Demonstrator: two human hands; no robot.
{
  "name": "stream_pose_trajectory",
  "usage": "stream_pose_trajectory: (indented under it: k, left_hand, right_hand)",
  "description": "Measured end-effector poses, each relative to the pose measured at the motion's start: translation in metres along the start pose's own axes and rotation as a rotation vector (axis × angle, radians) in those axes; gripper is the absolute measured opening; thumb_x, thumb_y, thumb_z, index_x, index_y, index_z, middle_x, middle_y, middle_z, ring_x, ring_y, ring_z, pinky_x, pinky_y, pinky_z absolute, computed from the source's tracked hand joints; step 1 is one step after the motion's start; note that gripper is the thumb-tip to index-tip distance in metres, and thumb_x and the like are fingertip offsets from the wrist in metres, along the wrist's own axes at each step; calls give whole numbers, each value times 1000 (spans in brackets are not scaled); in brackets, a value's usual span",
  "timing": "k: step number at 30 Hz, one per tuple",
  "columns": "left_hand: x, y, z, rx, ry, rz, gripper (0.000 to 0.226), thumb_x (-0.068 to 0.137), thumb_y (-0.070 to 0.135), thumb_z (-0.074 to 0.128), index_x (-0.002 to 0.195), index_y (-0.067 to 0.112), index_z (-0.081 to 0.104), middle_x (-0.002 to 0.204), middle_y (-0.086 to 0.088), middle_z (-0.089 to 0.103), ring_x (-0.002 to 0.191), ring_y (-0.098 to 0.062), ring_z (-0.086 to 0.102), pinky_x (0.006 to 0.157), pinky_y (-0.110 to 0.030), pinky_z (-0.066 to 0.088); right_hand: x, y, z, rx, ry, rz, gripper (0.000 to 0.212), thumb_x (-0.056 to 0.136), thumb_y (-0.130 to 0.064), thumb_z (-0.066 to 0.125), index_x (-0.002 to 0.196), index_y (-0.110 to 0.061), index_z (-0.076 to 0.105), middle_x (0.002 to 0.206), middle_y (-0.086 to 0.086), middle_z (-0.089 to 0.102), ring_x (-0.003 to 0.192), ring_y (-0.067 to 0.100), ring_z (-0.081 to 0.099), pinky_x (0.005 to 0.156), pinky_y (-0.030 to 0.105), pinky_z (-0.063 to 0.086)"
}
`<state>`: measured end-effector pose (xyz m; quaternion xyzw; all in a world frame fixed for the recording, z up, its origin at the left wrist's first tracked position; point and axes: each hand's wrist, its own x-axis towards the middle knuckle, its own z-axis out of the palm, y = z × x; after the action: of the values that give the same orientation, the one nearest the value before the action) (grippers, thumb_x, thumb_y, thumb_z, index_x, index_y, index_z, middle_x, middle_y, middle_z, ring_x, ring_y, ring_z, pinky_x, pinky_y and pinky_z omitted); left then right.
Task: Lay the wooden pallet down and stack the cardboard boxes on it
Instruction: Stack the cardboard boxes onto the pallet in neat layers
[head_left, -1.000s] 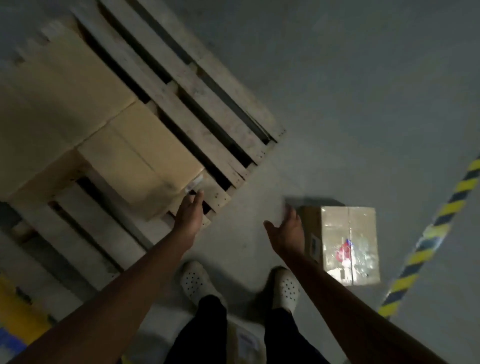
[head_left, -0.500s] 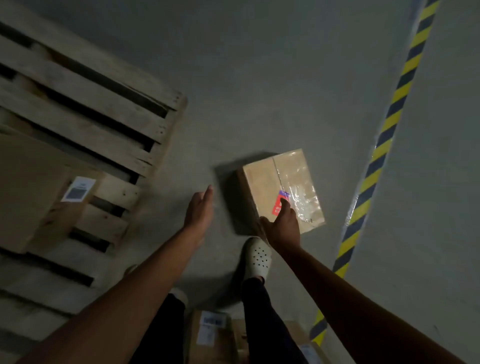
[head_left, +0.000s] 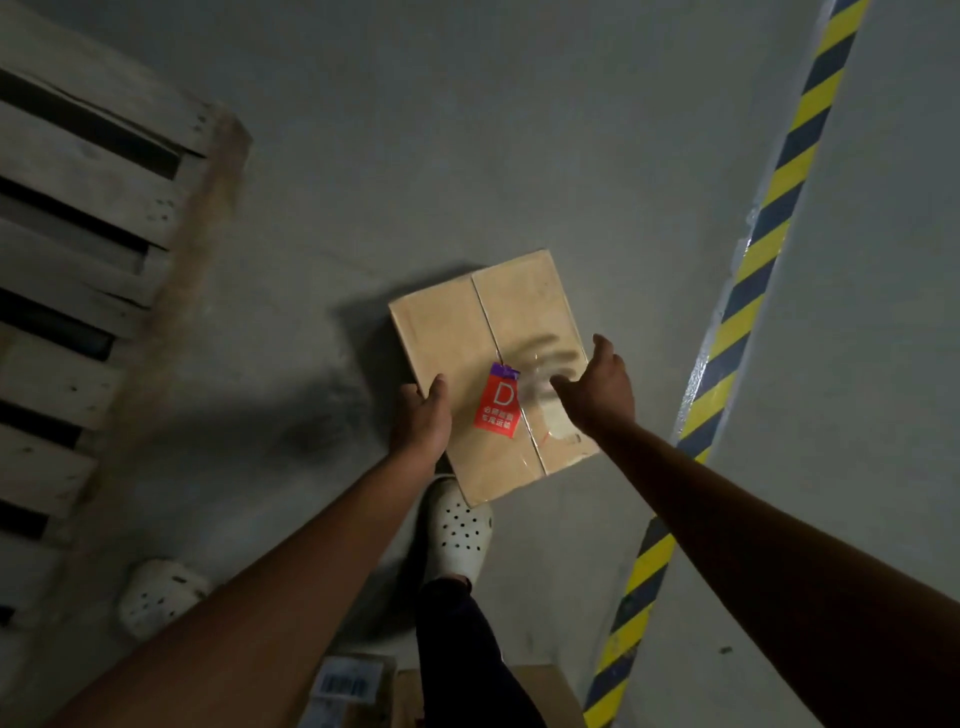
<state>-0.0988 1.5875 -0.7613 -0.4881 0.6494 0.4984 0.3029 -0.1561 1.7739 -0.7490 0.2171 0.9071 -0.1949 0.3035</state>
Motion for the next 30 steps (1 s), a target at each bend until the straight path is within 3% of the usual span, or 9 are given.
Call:
stream_pose_trajectory:
  k: [6,9,14,16,18,20,25,28,30]
  left_hand:
    - [32,-14,18,-10,-78,-99,67,98,48,51,149,7,34,148,-17,44,131,-34,47,99,-41,41]
    - [48,-19,20,-56,-107,-87,66,96,48,55,148,12,36,144,-14,48,127,-32,49,91,-36,40]
    - [56,-18,22,-189,-107,-144,84,83,61,66,149,21,33,143,-8,49,126,-32,49,104,-51,43]
    - [51,-15,18,-235,-83,-156,91,77,67,67,149,21,35,143,-7,50,127,-31,50,104,-50,43]
    - [41,-11,5,-280,-77,-177,104,67,84,60,148,21,39,143,-7,51,127,-33,50,106,-53,42]
    - [30,-7,-13,-407,-103,-222,108,63,93,41,143,21,46,136,-9,57,121,-33,54,105,-53,41]
    - [14,-3,-64,-752,4,-297,66,90,77,29,89,18,58,86,-9,62,78,-26,57,79,-41,46]
    - [2,2,-90,-748,47,-205,48,98,60,38,82,22,62,76,-3,69,71,-22,62,65,-32,50]
    - [-6,6,-107,-735,33,-135,45,99,54,40,80,22,66,71,0,73,71,-20,66,67,-32,52]
  right_hand:
    - [58,14,21,54,-141,28,104,81,-46,77,156,-12,13,156,20,30,139,41,37,109,54,42]
    - [71,17,28,148,-210,19,97,80,-51,78,150,-12,24,146,15,44,127,35,51,97,45,52]
    - [76,14,26,256,-266,65,83,80,-53,75,141,-15,34,129,8,49,100,21,55,72,31,51]
    - [70,10,24,302,-268,83,79,80,-57,73,136,-15,37,122,7,51,93,18,55,72,34,55]
    - [59,3,20,380,-248,122,72,83,-63,67,130,-16,40,120,9,54,98,24,59,83,45,58]
    - [44,-6,12,489,-221,167,64,90,-65,55,128,-16,43,118,10,56,98,25,60,79,44,57]
    - [8,-36,-11,774,-98,258,43,98,-56,50,100,-14,60,93,6,59,79,17,56,75,36,49]
    - [-15,-55,-17,691,-72,298,20,99,-29,51,89,-13,59,103,16,61,91,28,57,84,45,49]
    - [-38,-66,-17,708,-82,256,15,101,-23,46,103,-15,57,112,15,59,100,30,56,84,44,50]
